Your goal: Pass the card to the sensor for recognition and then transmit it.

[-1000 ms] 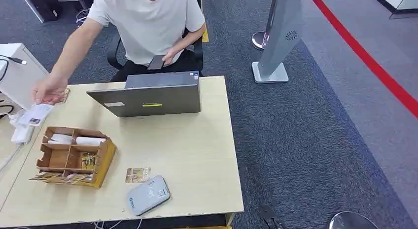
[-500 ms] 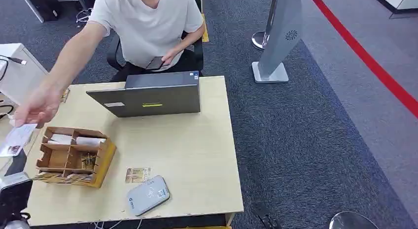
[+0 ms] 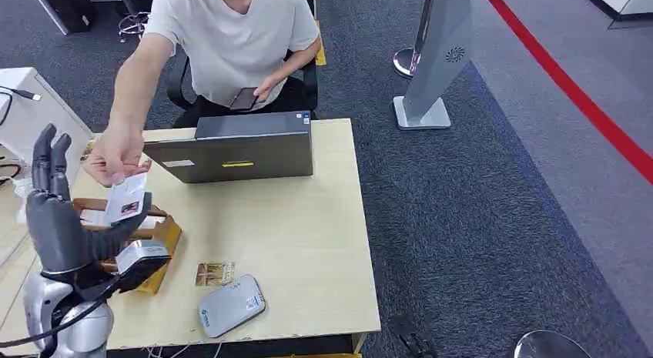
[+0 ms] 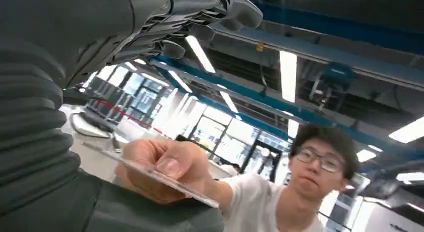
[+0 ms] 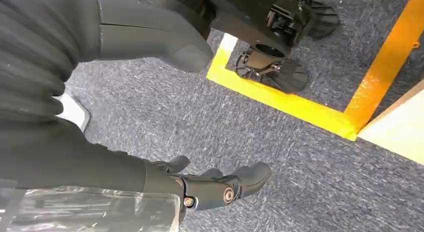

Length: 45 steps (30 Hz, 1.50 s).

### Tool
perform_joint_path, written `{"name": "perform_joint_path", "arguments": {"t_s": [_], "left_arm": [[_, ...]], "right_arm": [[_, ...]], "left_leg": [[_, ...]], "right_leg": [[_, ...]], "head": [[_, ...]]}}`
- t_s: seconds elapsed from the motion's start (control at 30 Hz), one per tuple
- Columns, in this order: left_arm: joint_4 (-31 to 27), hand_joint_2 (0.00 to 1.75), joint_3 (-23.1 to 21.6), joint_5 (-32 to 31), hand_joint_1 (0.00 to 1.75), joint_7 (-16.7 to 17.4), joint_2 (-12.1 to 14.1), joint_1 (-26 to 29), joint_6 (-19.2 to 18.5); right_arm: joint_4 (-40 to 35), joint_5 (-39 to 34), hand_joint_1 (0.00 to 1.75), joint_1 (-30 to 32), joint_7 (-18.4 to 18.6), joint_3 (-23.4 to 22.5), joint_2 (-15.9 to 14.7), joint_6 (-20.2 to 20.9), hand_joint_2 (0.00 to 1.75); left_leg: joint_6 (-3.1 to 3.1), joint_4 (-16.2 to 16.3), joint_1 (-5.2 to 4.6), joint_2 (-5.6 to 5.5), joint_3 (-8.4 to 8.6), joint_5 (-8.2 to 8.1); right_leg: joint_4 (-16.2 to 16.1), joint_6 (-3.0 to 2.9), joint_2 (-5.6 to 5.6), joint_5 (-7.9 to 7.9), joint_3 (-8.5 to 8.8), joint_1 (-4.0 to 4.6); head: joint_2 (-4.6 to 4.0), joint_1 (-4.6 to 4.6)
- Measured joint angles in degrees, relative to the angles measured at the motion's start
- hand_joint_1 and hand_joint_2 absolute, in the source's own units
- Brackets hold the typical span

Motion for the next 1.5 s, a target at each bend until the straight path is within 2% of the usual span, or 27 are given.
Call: {"name": "perform_joint_path", "arguments": {"t_s": [0.47, 0.73, 0.87, 1.07, 1.23, 1.5], "left_arm": [[1.1, 1.75, -22.9, -14.3, 0.00, 9.7, 6.1, -6.1, -2.0], [1.7, 1.75, -33.1, -21.5, 0.00, 15.5, 9.0, -8.2, -3.5], [1.8, 1.75, -34.3, -24.1, 0.00, 18.1, 9.4, -8.4, -5.0], [2.7, 1.75, -34.9, -32.5, 0.00, 26.9, 9.7, -8.9, -9.9], [3.7, 1.75, -34.9, -33.4, 0.00, 28.3, 9.9, -8.9, -10.5], [4.4, 1.75, -34.9, -33.7, 0.00, 28.6, 9.9, -8.8, -10.7]], "right_arm": [[-1.5, -2.8, 0.00, 0.3, 3.3, 5.6, -2.2, 0.3, 1.75], [-4.3, -5.3, 0.00, 1.8, 6.0, 10.0, -3.9, 1.1, 1.75], [-4.5, -6.9, 0.00, 2.0, 6.1, 11.2, -4.7, 1.0, 1.75], [-6.4, -8.1, 0.00, 3.3, 7.9, 12.1, -5.2, -0.1, 1.75], [-8.8, -7.0, 0.00, 4.7, 9.8, 12.1, -5.2, -0.7, 1.75], [-10.8, -6.0, 0.00, 5.6, 9.9, 12.1, -5.2, 0.0, 1.75]], "left_leg": [[0.00, 0.0, 0.00, 0.00, -0.01, 0.00], [0.01, 0.0, 0.00, 0.00, -0.03, 0.00], [0.01, 0.0, 0.00, 0.01, -0.04, 0.00], [0.01, 0.0, 0.00, -0.01, -0.04, 0.00], [0.01, 0.0, 0.00, -0.01, -0.06, 0.00], [0.01, 0.0, 0.00, -0.02, -0.08, 0.00]], "right_leg": [[0.0, -0.01, 0.02, 0.01, -0.02, 0.00], [0.0, -0.01, 0.01, 0.01, -0.03, 0.00], [0.0, -0.01, 0.01, 0.01, -0.03, 0.00], [0.0, 0.00, 0.01, 0.01, -0.03, 0.00], [0.0, 0.00, 0.00, 0.01, -0.04, 0.00], [0.0, 0.00, 0.00, 0.01, -0.03, 0.00]], "head": [[0.00, 0.00], [0.02, -0.02], [0.00, -0.02], [0.00, 0.00], [0.00, -0.02], [0.00, -0.02]]}}
